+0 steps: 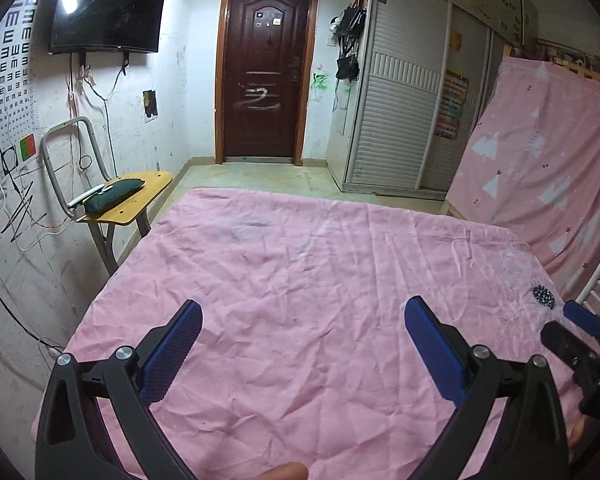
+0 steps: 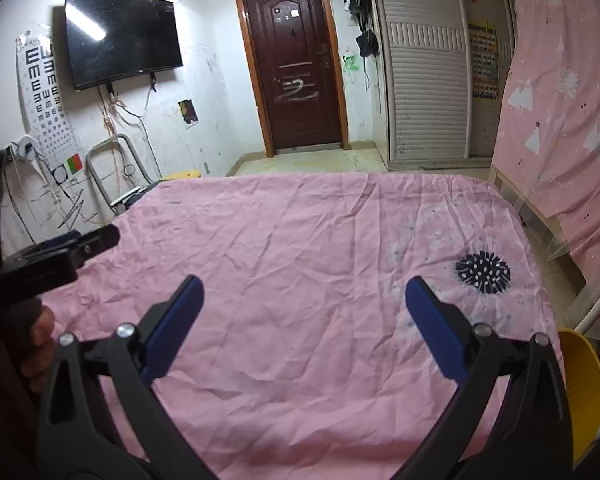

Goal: Collect trash

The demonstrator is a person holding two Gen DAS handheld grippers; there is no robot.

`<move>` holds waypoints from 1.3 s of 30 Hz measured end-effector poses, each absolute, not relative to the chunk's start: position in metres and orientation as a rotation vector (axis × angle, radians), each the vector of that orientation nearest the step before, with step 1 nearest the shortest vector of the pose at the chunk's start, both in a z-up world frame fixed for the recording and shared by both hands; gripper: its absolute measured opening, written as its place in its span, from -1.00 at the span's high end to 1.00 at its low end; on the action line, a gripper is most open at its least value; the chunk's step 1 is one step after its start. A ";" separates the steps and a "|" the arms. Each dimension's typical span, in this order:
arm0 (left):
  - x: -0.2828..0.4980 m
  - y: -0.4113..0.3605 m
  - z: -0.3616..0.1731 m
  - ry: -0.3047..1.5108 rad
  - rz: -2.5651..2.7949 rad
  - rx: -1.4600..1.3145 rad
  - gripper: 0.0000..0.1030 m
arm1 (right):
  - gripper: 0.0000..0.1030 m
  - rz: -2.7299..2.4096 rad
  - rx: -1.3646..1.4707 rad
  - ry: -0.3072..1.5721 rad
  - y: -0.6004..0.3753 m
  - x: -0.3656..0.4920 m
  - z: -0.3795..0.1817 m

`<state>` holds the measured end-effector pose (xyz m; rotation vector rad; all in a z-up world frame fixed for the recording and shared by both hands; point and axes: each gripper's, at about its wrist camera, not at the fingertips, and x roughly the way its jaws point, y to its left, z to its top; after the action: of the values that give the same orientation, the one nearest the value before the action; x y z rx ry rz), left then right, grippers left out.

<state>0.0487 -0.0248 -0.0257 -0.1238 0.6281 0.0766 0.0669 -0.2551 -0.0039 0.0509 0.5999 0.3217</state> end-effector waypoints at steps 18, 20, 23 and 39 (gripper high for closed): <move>0.048 -0.025 -0.034 0.636 0.074 -0.123 -0.82 | -0.88 0.341 0.098 0.571 -0.264 0.063 -0.003; 0.048 -0.025 -0.034 0.636 0.075 -0.123 -0.82 | -0.88 0.342 0.100 0.572 -0.264 0.063 -0.003; 0.048 -0.025 -0.034 0.637 0.078 -0.122 -0.82 | -0.88 0.342 0.103 0.571 -0.264 0.063 -0.004; 0.047 -0.024 -0.036 0.646 0.083 -0.128 -0.82 | -0.88 0.343 0.101 0.574 -0.263 0.063 -0.003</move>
<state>0.0473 -0.0236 -0.0356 -0.1281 0.6464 0.0829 0.0625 -0.2631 -0.0034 0.1006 0.5736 0.3431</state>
